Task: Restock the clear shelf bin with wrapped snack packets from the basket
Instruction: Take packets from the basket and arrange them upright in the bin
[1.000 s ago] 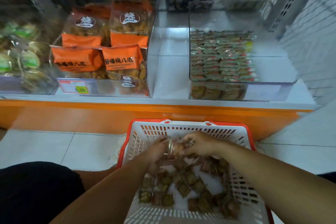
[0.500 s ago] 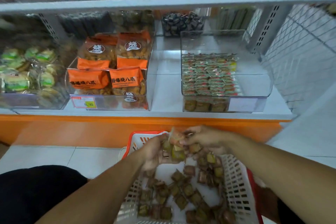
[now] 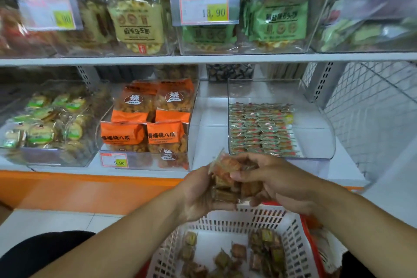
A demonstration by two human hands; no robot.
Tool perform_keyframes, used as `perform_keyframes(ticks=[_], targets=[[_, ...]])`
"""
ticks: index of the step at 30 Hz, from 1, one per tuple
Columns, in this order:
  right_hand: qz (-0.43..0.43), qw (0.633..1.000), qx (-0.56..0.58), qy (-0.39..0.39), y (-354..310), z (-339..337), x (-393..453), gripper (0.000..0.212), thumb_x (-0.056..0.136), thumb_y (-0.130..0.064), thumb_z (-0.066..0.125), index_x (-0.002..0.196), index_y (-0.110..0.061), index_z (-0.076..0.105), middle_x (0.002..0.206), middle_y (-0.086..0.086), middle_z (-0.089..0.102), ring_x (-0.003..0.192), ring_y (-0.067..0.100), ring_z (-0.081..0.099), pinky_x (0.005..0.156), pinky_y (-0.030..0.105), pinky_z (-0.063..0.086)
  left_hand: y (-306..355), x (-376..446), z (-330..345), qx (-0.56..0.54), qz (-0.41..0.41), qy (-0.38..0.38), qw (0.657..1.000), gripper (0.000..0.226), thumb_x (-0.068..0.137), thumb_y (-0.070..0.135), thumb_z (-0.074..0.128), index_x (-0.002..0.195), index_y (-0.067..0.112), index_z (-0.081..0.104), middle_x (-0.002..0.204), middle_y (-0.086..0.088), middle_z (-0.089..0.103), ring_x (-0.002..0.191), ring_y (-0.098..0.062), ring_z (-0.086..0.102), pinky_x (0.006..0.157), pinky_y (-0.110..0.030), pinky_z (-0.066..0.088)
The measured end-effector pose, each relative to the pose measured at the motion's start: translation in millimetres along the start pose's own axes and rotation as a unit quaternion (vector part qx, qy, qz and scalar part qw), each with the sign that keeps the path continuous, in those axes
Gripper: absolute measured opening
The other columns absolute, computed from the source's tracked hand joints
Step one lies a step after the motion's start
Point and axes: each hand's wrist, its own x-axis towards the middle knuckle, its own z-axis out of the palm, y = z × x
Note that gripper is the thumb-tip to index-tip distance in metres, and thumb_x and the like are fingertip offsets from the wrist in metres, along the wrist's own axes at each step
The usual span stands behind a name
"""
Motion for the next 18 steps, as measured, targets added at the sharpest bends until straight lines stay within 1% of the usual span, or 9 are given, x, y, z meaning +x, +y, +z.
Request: perform_keyframes(ticks=[2,4,6,8,10,11,14,15,18], targets=[[-0.054,0.998,0.017,0.042,-20.5,-1.9,-7.2,0.040,0.070,-0.029,0.086,0.108,-0.033,0.074,0.093,0.014,0.076,0.081,0.024,0.072,0.054,0.030,0.056,15.6,-1.4,6.5,-0.019,0.030,0.036,0.999,0.038,0.095,0.031,0.056,0.123,0.006,0.064,0.084,-0.014,0.073,0.062,-0.020,0.071,0.043,-0.028,0.058],[-0.140,0.980,-0.035,0.141,-30.5,-3.2,-10.0,0.042,0.068,-0.037,0.086,0.108,-0.038,0.072,0.096,0.006,0.077,0.082,0.021,0.075,0.057,0.033,0.058,28.8,-3.0,10.0,-0.024,0.060,0.049,0.997,0.037,0.099,0.021,0.057,0.131,0.005,0.056,0.087,-0.016,0.073,0.066,-0.022,0.071,0.042,-0.029,0.058],[-0.241,0.914,-0.165,0.282,-29.3,-4.5,-8.3,0.039,0.073,-0.038,0.085,0.108,-0.042,0.070,0.102,-0.014,0.075,0.089,0.009,0.073,0.068,0.032,0.060,35.7,-3.2,12.9,-0.015,0.089,0.045,0.995,0.030,0.099,0.017,0.059,0.128,0.010,0.058,0.093,-0.018,0.073,0.070,-0.027,0.072,0.042,-0.030,0.058],[-0.305,0.843,-0.275,0.346,-20.9,-3.9,-3.9,0.037,0.077,-0.031,0.084,0.107,-0.047,0.069,0.104,-0.029,0.069,0.099,-0.004,0.066,0.078,0.021,0.057,37.8,-0.9,17.2,-0.019,0.103,0.039,0.994,0.024,0.100,0.014,0.057,0.121,0.018,0.068,0.101,-0.019,0.073,0.071,-0.027,0.073,0.045,-0.030,0.058],[-0.326,0.807,-0.341,0.355,-11.3,-3.2,3.0,0.043,0.079,-0.019,0.084,0.111,-0.044,0.069,0.108,-0.027,0.066,0.107,-0.005,0.061,0.089,0.017,0.053,38.5,3.8,22.3,-0.028,0.113,0.021,0.993,0.024,0.099,0.011,0.056,0.115,0.019,0.073,0.105,-0.018,0.073,0.074,-0.025,0.073,0.052,-0.031,0.059],[-0.330,0.800,-0.359,0.350,-8.1,-2.9,6.0,0.046,0.079,-0.013,0.083,0.114,-0.040,0.070,0.110,-0.025,0.064,0.110,-0.004,0.059,0.092,0.018,0.052,39.3,5.7,24.9,-0.033,0.116,0.010,0.993,0.023,0.098,0.009,0.055,0.111,0.015,0.073,0.106,-0.019,0.072,0.078,-0.026,0.073,0.056,-0.031,0.060],[-0.351,0.795,-0.369,0.329,-4.2,-2.5,10.0,0.057,0.077,0.000,0.081,0.122,-0.034,0.068,0.117,-0.022,0.060,0.116,-0.008,0.054,0.096,0.008,0.044,43.3,8.2,27.1,-0.058,0.123,-0.025,0.990,0.025,0.089,0.003,0.059,0.113,0.004,0.066,0.108,-0.023,0.070,0.089,-0.028,0.073,0.067,-0.032,0.061],[-0.354,0.796,-0.373,0.319,-4.1,-2.7,10.0,0.062,0.076,0.005,0.079,0.124,-0.033,0.067,0.121,-0.022,0.060,0.120,-0.009,0.052,0.098,0.006,0.041,45.1,7.3,26.9,-0.057,0.126,-0.035,0.990,0.029,0.086,0.004,0.065,0.115,0.004,0.064,0.108,-0.022,0.070,0.092,-0.028,0.073,0.070,-0.032,0.061],[-0.350,0.804,-0.390,0.279,-3.2,-3.1,8.2,0.076,0.075,0.011,0.071,0.134,-0.036,0.061,0.130,-0.022,0.056,0.129,-0.002,0.050,0.105,0.010,0.038,47.3,4.4,26.6,-0.027,0.149,-0.040,0.988,0.040,0.078,0.015,0.084,0.114,0.015,0.069,0.107,-0.016,0.072,0.094,-0.026,0.072,0.073,-0.031,0.062]])
